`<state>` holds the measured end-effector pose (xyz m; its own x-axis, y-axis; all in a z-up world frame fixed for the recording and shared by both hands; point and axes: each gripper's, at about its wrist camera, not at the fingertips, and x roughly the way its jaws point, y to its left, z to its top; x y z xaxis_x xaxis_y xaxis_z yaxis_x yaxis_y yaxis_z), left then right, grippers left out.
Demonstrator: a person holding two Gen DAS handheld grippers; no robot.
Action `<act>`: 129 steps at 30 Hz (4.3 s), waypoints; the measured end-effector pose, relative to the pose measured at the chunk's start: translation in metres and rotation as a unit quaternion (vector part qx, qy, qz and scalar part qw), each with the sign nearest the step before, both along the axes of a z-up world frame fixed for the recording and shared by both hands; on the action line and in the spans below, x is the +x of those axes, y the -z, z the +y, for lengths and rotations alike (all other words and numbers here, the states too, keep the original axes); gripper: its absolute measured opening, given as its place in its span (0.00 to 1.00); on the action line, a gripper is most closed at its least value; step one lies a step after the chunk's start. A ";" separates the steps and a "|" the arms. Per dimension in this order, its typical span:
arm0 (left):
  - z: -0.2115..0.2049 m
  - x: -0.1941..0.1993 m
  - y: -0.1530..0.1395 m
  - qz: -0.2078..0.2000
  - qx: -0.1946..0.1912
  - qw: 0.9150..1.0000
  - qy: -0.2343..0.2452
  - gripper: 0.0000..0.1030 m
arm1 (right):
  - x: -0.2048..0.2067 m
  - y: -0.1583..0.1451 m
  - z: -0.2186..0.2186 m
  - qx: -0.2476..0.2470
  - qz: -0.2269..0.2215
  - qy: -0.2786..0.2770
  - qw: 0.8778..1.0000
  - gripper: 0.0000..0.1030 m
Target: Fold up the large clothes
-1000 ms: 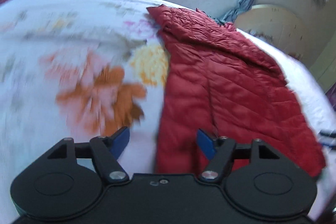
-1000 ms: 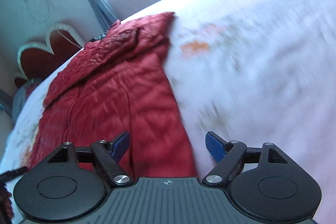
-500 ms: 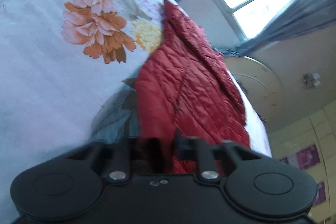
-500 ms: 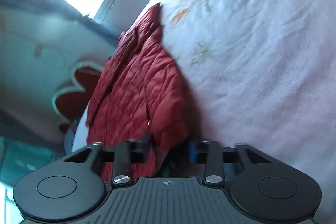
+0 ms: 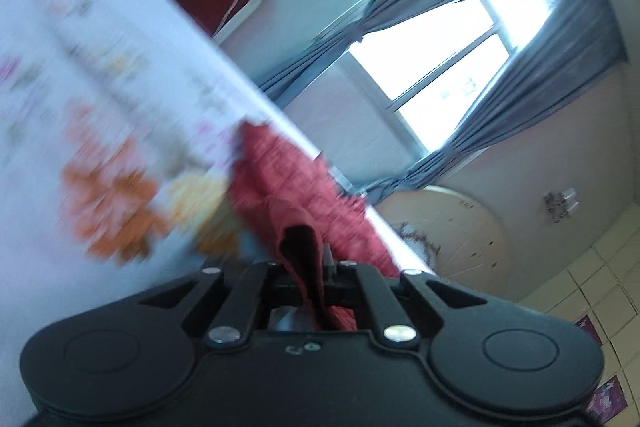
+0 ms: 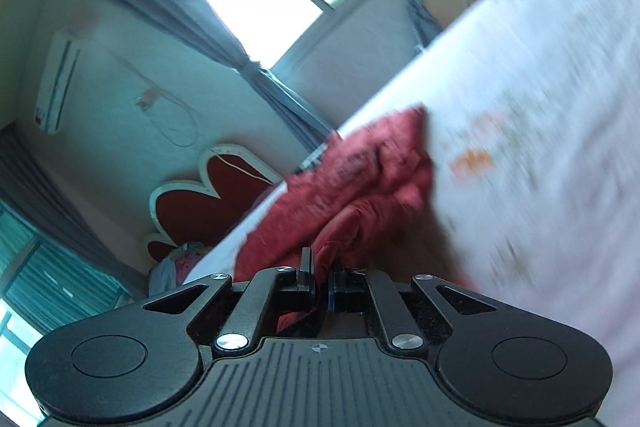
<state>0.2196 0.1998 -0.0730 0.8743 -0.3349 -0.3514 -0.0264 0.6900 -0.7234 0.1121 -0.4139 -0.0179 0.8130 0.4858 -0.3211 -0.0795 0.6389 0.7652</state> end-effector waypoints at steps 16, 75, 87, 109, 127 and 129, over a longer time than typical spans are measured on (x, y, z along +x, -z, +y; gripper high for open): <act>-0.019 0.235 -0.070 -0.054 0.028 0.998 0.025 0.04 | 0.224 -0.089 0.013 -0.024 -0.053 0.025 0.998 0.04; -0.016 0.394 0.042 0.035 0.315 0.945 0.080 0.39 | 0.436 0.077 0.052 -0.282 0.052 0.005 0.958 0.62; -0.127 0.285 0.088 -0.001 0.418 0.887 0.194 0.39 | 0.310 0.103 0.181 -0.402 -0.022 -0.171 0.899 0.46; -0.013 0.241 0.118 0.106 -0.037 0.994 -0.014 0.53 | 0.280 0.159 0.055 0.045 0.134 0.089 0.986 0.67; -0.037 0.278 0.094 0.081 0.033 0.996 -0.013 0.15 | 0.328 0.128 0.064 -0.038 0.104 0.046 0.993 0.15; -0.042 0.270 0.084 0.076 0.039 0.996 -0.010 0.15 | 0.322 0.122 0.062 -0.047 0.099 0.041 0.993 0.15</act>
